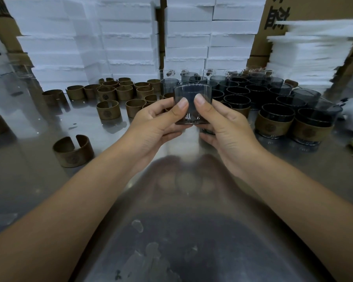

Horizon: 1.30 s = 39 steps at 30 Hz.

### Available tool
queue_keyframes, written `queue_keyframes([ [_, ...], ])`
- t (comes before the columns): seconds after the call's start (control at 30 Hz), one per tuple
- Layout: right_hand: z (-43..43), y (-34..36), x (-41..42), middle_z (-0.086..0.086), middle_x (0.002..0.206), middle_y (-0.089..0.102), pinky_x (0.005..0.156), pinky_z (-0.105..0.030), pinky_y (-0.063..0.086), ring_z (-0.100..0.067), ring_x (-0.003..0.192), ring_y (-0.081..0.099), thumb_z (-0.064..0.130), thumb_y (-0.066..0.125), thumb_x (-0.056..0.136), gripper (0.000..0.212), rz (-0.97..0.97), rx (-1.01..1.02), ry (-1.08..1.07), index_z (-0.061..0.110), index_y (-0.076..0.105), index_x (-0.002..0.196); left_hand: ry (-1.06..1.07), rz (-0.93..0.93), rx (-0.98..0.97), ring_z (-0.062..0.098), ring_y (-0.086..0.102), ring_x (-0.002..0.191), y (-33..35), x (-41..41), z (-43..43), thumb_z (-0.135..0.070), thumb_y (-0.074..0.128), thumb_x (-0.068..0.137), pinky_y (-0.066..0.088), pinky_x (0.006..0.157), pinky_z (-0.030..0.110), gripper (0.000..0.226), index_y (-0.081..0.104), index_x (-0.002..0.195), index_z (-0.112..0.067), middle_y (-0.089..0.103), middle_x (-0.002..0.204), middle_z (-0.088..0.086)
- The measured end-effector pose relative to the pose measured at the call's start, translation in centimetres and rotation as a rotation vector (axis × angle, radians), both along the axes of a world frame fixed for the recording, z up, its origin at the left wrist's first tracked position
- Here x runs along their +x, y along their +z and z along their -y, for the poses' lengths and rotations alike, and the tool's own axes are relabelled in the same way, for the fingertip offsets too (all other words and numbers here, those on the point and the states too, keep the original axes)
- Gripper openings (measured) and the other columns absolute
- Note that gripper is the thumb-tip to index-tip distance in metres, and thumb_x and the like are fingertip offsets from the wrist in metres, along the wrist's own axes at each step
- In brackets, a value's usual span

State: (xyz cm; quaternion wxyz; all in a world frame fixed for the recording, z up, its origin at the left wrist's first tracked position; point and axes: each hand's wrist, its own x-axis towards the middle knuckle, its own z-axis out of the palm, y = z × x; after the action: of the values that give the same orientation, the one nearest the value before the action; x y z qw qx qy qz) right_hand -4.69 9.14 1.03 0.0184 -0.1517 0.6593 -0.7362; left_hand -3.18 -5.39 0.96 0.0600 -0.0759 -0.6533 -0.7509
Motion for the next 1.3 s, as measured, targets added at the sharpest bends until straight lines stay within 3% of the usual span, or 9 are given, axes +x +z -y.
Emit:
queue_keyframes([
  [0.2,-0.27,0.17,-0.15,0.014,0.101,0.073,0.087,-0.029,0.041,-0.005,0.103,0.064,0.056,0.065,0.061,0.049,0.033,-0.059,0.061,0.032,0.071,0.103,-0.032,-0.003,0.026,0.016,0.07,0.096,0.12,0.03,0.14,-0.043,0.064,0.066,0.053,0.076,0.019,0.056,0.062,0.118,-0.021,0.073,0.103,-0.001],
  [0.33,-0.32,0.45,-0.23,0.01,0.108,0.071,0.085,-0.028,0.042,-0.008,0.099,0.064,0.058,0.066,0.053,0.08,0.097,-0.114,0.037,0.024,0.062,0.126,-0.048,0.012,0.021,0.018,0.068,0.102,0.13,0.01,0.26,-0.044,0.061,0.069,0.049,0.095,0.03,0.058,0.061,0.122,-0.02,0.071,0.111,0.002],
  [0.43,-0.37,0.67,-0.27,0.008,0.108,0.072,0.086,-0.029,0.042,-0.009,0.097,0.065,0.057,0.066,0.054,0.071,0.11,-0.149,0.033,0.026,0.066,0.118,-0.075,0.031,0.045,0.021,0.067,0.107,0.08,-0.01,0.32,-0.045,0.058,0.074,0.04,0.108,0.044,0.05,0.063,0.117,-0.021,0.07,0.115,0.005],
  [0.53,-0.31,0.61,-0.27,0.008,0.108,0.072,0.087,-0.031,0.042,-0.008,0.1,0.065,0.06,0.065,0.055,0.063,0.087,-0.14,0.026,0.029,0.068,0.11,-0.12,0.032,0.059,0.022,0.065,0.11,0.02,-0.17,0.45,-0.045,0.056,0.078,0.037,0.11,0.047,0.049,0.062,0.119,-0.019,0.069,0.118,0.006],
  [0.77,0.06,0.13,-0.36,0.014,0.106,0.072,0.1,-0.038,0.042,-0.005,0.111,0.06,0.07,0.052,0.063,0.055,0.009,0.017,0.038,0.031,0.072,0.095,-0.168,0.033,0.041,0.021,0.064,0.112,-0.13,-0.43,0.61,-0.051,0.054,0.078,0.042,0.104,0.043,0.048,0.065,0.115,-0.023,0.069,0.116,0.007],
  [0.93,-0.13,-0.01,-0.45,0.01,0.099,0.074,0.094,-0.029,0.045,-0.005,0.101,0.066,0.062,0.056,0.068,0.05,-0.031,0.009,-0.016,0.024,0.069,0.098,0.011,0.037,-0.022,0.016,0.069,0.095,-0.23,-0.41,0.52,-0.049,0.062,0.069,0.054,0.074,0.023,0.059,0.064,0.119,-0.017,0.071,0.11,0.007],
  [1.07,0.14,-0.13,-0.27,0.011,0.087,0.073,0.079,-0.016,0.048,0.002,0.086,0.068,0.05,0.066,0.072,0.048,-0.017,-0.022,-0.09,0.019,0.064,0.108,-0.001,0.043,-0.07,0.024,0.066,0.106,-0.38,-0.37,0.24,-0.046,0.062,0.072,0.05,0.092,0.036,0.054,0.064,0.116,-0.014,0.07,0.112,0.009],
  [1.17,0.2,-0.12,-0.06,0.015,0.08,0.073,0.068,-0.009,0.048,0.005,0.081,0.067,0.048,0.066,0.068,0.038,-0.058,-0.022,-0.037,0.024,0.068,0.097,-0.022,0.013,-0.094,0.019,0.067,0.102,-0.52,-0.39,-0.03,-0.046,0.067,0.067,0.052,0.085,0.031,0.045,0.067,0.105,-0.021,0.072,0.105,0.001],
  [1.3,0.08,-0.13,-0.11,0.015,0.081,0.072,0.075,-0.019,0.045,0.003,0.083,0.064,0.054,0.065,0.062,0.033,-0.055,0.017,-0.016,0.028,0.072,0.082,-0.027,-0.006,-0.077,0.019,0.068,0.098,-0.69,-0.53,0.17,-0.044,0.068,0.066,0.051,0.082,0.028,0.043,0.068,0.103,-0.022,0.073,0.103,0.0],
])
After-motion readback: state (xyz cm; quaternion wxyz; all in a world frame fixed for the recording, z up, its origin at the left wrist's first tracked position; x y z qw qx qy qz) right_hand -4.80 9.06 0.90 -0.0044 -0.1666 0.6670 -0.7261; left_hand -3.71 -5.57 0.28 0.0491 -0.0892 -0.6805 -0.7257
